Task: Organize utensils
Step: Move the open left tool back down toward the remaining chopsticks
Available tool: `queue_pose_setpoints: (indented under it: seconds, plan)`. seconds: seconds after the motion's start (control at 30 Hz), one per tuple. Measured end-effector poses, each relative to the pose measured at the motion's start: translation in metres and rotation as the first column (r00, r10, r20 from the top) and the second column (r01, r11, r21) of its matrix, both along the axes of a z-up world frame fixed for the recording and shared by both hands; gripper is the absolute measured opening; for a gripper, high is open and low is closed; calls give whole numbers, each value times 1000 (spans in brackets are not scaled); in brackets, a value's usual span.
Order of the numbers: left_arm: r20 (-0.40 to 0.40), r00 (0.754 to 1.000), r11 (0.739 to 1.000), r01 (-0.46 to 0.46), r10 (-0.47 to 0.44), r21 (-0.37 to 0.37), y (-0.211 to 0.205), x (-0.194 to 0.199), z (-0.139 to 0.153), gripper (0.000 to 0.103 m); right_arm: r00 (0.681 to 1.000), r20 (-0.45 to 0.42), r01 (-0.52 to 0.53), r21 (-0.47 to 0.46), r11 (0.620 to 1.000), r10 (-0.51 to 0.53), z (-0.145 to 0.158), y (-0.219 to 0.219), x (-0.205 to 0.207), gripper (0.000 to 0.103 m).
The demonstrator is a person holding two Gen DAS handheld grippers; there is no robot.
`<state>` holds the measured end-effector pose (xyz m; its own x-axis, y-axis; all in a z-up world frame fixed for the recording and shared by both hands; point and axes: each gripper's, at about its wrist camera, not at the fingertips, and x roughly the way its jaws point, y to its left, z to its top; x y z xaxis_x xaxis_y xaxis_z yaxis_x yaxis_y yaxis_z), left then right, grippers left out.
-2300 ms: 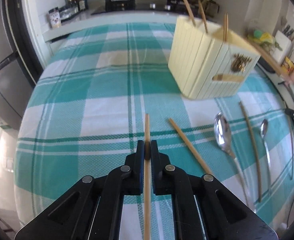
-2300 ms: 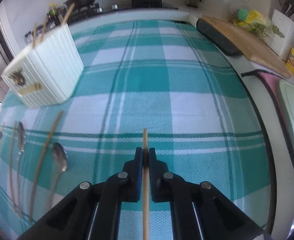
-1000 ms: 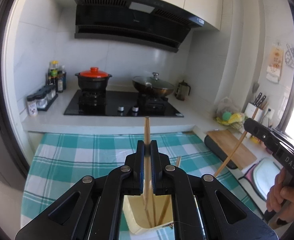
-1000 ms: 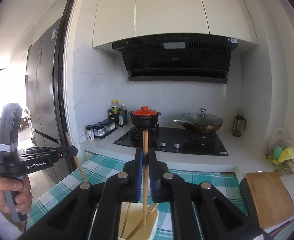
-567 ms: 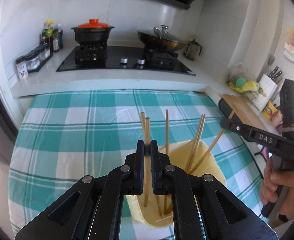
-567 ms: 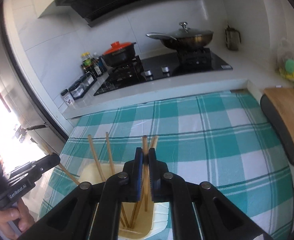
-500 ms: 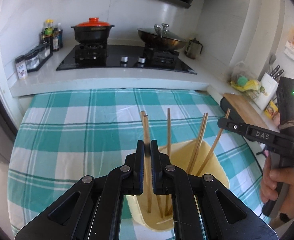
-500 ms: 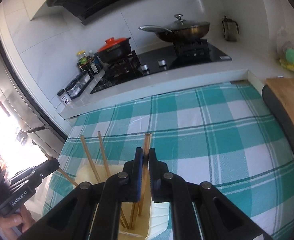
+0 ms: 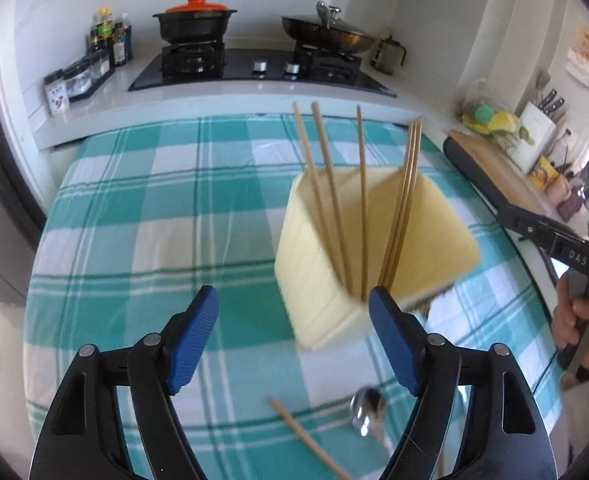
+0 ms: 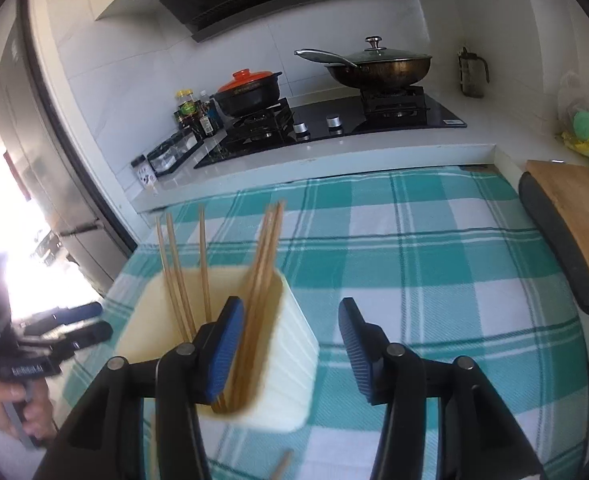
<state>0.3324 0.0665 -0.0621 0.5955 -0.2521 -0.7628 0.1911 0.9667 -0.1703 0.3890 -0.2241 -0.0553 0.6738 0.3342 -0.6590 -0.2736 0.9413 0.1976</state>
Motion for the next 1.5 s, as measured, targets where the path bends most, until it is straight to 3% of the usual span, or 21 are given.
queue_pose_setpoints:
  seconds: [0.1,0.17,0.3,0.43,0.53,0.67,0.83,1.5]
  plan:
    - [-43,998,999,-40,40,0,25,-43,-27,86,999,14,50,-162,985,-48,-29,-19,-58,59]
    - [-79,992,995,-96,96,8,40,-70,-50,86,997,-15,66,-221,973,-71,-54,-29,-91,59]
    - [-141,967,976,-215,214,9,51,-114,-90,86,988,-52,129,-267,955,-148,-91,-44,-147,59]
    - [-128,956,965,-263,263,14,44,-136,-114,86,976,-55,188,-272,944,-210,-111,-55,-176,59]
    - [-56,966,965,-248,253,90,30,-143,-119,88,973,-67,191,-291,938,-219,-125,-59,-181,59]
    - [-23,972,959,-228,235,171,21,-144,-125,93,967,-63,220,-274,936,-246,-128,-64,-184,59]
    - [-39,971,959,-224,234,176,22,-142,-128,103,957,-105,240,-226,944,-269,-135,-74,-180,64]
    - [-33,971,959,-226,235,173,21,-143,-129,103,957,-102,240,-243,940,-271,-135,-70,-180,65]
